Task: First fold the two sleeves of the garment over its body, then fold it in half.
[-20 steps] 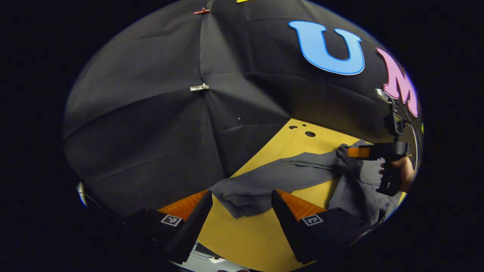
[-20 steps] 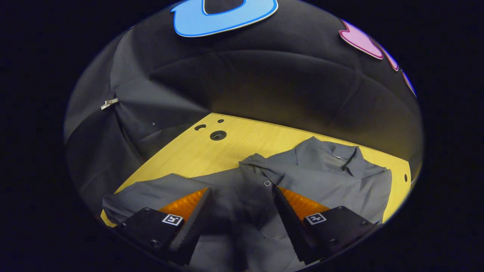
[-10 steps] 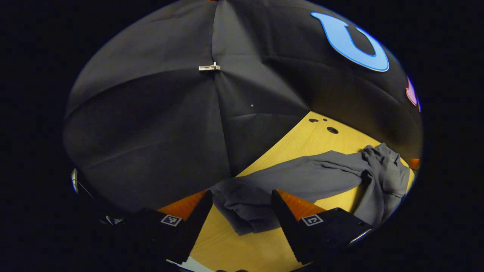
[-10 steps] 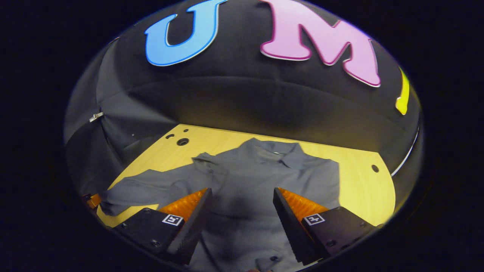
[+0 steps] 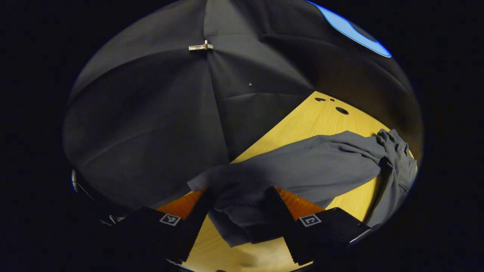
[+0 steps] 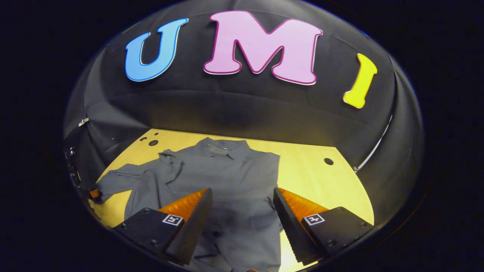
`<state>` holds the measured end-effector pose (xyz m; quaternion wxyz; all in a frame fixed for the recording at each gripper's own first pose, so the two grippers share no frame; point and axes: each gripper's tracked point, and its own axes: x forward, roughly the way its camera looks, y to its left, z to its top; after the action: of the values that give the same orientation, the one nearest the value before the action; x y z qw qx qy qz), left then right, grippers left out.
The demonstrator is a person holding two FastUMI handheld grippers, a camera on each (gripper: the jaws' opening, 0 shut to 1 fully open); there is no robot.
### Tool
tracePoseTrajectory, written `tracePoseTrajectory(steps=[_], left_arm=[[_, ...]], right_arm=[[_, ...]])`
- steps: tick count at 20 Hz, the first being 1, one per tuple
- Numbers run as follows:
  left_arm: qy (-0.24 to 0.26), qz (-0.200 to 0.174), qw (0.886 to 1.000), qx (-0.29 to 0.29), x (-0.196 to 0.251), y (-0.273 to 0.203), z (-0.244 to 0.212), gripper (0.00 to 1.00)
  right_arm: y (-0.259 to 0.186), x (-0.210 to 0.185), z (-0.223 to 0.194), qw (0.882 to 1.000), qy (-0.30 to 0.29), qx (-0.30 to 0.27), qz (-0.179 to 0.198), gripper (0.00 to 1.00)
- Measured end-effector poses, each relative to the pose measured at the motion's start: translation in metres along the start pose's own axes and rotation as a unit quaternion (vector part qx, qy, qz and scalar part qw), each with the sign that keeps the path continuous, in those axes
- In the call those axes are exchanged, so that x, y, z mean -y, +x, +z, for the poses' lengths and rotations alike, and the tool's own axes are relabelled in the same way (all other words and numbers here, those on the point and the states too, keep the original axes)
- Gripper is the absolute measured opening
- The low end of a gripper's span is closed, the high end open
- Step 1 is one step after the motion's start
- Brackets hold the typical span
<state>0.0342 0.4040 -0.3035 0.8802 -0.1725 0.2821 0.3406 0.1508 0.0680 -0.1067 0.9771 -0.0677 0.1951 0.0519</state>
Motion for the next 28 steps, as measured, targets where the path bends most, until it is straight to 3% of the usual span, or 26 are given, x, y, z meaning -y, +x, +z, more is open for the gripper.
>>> tracePoseTrajectory(steps=[2, 4, 8, 11, 12, 13, 15, 21, 28], left_arm=[[0.010, -0.019, 1.000, -0.001, 0.005, 0.003, -0.001, 0.92], [0.030, -0.043, 0.999, -0.001, 0.011, 0.005, 0.000, 0.77], [0.063, -0.075, 0.995, 0.000, 0.030, 0.004, 0.001, 0.29], [0.106, -0.083, 0.991, 0.007, 0.033, 0.004, 0.003, 0.13], [0.110, -0.087, 0.990, 0.004, 0.034, 0.003, 0.003, 0.12], [0.101, -0.095, 0.990, 0.002, 0.037, 0.000, 0.005, 0.06], [0.066, -0.110, 0.992, 0.003, 0.044, -0.008, 0.012, 0.02], [0.020, -0.131, 0.990, 0.046, 0.070, -0.042, 0.077, 0.05], [0.045, -0.180, 0.977, 0.106, 0.172, -0.087, 0.158, 0.05]], right_arm=[[-0.015, 0.016, -0.012, 1.000, 0.004, -0.004, -0.015, 0.99], [-0.027, 0.025, -0.022, 0.999, 0.023, -0.012, -0.025, 0.99], [-0.048, 0.043, -0.039, 0.997, 0.054, -0.018, -0.049, 0.98], [-0.060, 0.053, -0.043, 0.997, 0.055, -0.016, -0.059, 0.98], [-0.062, 0.055, -0.044, 0.997, 0.054, -0.016, -0.059, 0.98], [-0.064, 0.057, -0.046, 0.997, 0.052, -0.016, -0.059, 0.98], [-0.065, 0.062, -0.046, 0.997, 0.047, -0.015, -0.062, 0.98], [-0.061, 0.079, -0.044, 0.997, 0.054, -0.010, -0.059, 0.98], [-0.060, 0.122, -0.053, 0.995, 0.073, -0.011, -0.067, 0.98]])
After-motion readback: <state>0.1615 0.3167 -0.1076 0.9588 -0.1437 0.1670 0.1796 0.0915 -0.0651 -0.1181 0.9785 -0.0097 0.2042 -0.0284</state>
